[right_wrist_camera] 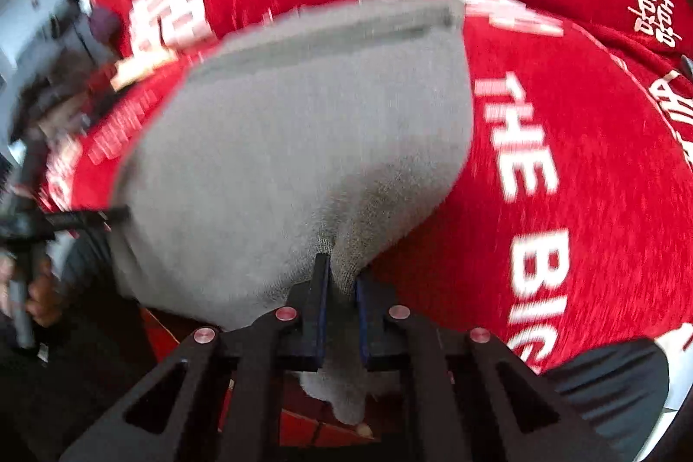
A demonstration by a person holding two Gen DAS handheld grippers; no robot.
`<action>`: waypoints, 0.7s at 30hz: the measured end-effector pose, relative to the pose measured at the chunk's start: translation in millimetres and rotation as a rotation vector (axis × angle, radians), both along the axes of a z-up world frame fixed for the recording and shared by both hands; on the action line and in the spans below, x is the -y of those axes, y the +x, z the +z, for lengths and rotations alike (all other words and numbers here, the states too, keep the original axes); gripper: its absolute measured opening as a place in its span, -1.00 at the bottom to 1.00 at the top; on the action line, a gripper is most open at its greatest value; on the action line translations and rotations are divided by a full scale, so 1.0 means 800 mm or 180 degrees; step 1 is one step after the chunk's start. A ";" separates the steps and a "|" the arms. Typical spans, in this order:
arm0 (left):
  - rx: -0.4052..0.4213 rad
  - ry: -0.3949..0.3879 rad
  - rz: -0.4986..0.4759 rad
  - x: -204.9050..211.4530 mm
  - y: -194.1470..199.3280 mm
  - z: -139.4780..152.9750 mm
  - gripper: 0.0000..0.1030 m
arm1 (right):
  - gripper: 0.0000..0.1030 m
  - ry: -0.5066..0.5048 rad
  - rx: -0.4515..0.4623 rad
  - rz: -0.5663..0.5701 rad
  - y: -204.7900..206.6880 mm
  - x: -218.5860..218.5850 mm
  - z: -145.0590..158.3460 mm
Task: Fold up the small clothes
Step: 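Grasp the grey sweater hem with both grippers, then lift the held hem with both grippers and fold it toward the collar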
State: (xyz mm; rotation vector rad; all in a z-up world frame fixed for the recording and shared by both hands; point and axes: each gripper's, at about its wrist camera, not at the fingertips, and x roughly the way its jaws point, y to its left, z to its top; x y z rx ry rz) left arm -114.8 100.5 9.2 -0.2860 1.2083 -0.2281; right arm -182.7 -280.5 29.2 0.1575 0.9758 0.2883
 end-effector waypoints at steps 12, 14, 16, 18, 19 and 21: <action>0.0059 -0.0543 0.0296 -0.021 0.097 -0.005 -0.61 | -0.69 0.0126 0.0152 -0.0254 0.114 0.025 0.004; 0.0016 -0.0701 0.0239 -0.029 0.086 -0.001 -0.26 | -0.61 0.0213 0.0086 -0.0287 0.113 0.030 -0.006; 0.0011 -0.0792 0.0280 -0.038 0.071 0.004 0.51 | -0.33 0.0369 0.0083 -0.0278 0.104 0.039 -0.007; 0.0107 -0.0547 0.0446 -0.045 0.049 0.012 0.73 | 0.00 0.0439 0.0096 -0.0278 0.091 0.048 -0.008; 0.0127 -0.0528 0.0416 -0.045 0.042 0.012 0.73 | 0.10 0.0429 0.0110 -0.0277 0.084 0.049 -0.008; 0.0048 -0.0535 0.0340 -0.036 0.036 0.006 0.73 | 0.10 0.0368 0.0119 -0.0240 0.071 0.050 -0.009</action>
